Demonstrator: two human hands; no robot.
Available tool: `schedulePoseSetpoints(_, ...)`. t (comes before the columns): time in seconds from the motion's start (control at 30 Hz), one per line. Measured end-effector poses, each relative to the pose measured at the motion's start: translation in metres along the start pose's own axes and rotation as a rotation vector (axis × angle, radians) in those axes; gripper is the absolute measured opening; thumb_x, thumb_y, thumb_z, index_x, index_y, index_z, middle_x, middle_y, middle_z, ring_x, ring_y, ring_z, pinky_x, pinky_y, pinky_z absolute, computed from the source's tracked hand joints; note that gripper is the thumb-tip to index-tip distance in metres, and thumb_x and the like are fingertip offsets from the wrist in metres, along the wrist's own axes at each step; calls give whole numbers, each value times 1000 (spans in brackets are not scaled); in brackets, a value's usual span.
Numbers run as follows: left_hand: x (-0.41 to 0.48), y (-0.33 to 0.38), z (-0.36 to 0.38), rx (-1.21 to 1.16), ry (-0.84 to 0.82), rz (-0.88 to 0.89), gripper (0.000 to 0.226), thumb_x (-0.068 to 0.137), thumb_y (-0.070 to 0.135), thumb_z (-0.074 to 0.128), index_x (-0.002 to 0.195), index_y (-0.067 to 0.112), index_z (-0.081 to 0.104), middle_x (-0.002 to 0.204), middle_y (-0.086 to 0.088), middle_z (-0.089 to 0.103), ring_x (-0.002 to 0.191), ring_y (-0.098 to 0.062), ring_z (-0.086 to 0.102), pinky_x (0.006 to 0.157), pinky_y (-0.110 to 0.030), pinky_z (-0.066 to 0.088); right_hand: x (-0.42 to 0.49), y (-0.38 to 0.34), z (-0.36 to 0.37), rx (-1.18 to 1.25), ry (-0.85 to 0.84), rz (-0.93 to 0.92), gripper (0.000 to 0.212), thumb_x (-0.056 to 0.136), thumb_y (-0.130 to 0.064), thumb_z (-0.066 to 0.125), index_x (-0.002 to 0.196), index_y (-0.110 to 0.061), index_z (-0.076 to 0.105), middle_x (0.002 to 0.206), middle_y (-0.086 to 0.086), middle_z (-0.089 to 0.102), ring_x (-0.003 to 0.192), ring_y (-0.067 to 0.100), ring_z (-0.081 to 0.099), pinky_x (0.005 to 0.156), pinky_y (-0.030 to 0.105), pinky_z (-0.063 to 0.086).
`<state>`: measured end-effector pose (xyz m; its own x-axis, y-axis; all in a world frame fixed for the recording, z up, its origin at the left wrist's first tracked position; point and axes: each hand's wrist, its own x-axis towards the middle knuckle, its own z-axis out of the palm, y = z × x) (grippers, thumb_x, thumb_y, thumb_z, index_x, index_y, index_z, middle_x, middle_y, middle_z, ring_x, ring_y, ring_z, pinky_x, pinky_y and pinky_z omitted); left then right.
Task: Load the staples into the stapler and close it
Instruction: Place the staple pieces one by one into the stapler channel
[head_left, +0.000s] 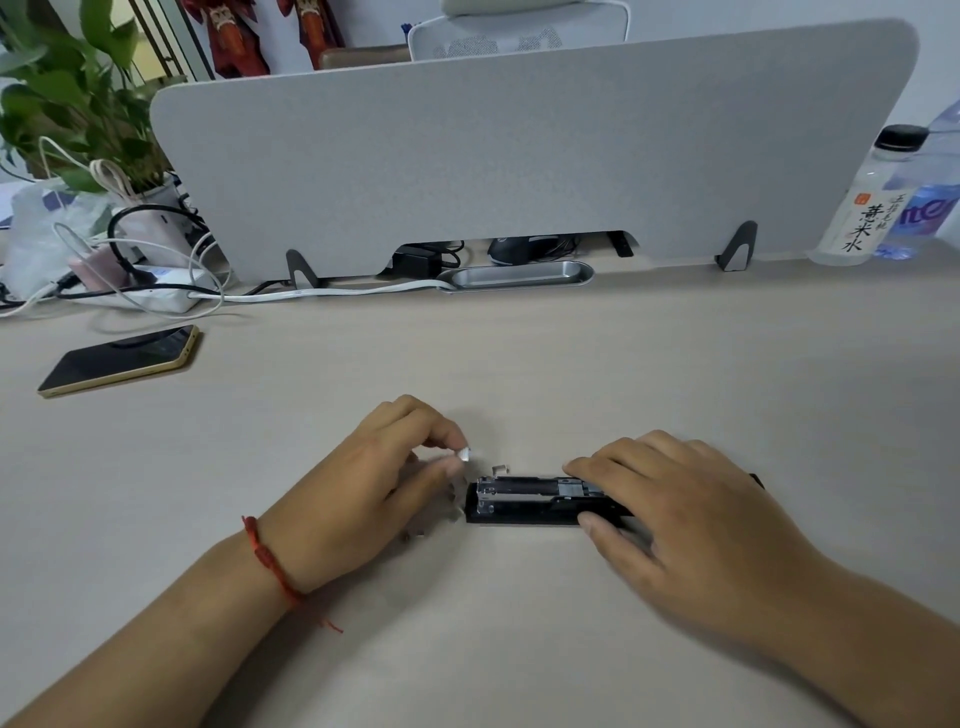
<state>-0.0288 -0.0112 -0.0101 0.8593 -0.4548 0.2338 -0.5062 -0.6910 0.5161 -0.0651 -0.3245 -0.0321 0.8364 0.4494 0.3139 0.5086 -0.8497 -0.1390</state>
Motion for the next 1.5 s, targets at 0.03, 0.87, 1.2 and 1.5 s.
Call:
schedulePoseSetpoints(0.03,-1,7,3,-25,-8,19,15,106,40,54,115,35,66,115,20,60,115,-9,58,92,-14,46,0,0,0,0,-3,2,35,101,-51,50,131,-38,62,111,-24,61,99,10,56,81,30,44)
schedulePoseSetpoints(0.87,-3,20,9,55,-32,108,27,101,39,67,126,31,64,121,21,54,115,-2,58,95,-16,48,0,0,1,5,23,-8,35,100,-50,51,130,-36,64,111,-21,63,96,13,58,80,33,47)
schedulePoseSetpoints(1.2,-2,11,8,128,-60,270,19,103,21,68,122,22,69,133,10,61,120,-13,60,97,-29,51,0,0,-1,4,-1,0,34,101,-50,51,131,-38,62,112,-22,62,98,12,57,81,32,46)
schedulePoseSetpoints(1.5,-2,8,5,99,-50,269,18,104,26,67,122,23,70,133,9,61,121,-14,61,99,-32,52,0,-1,-1,4,14,-9,34,100,-49,51,130,-36,64,110,-21,63,95,13,57,80,32,45)
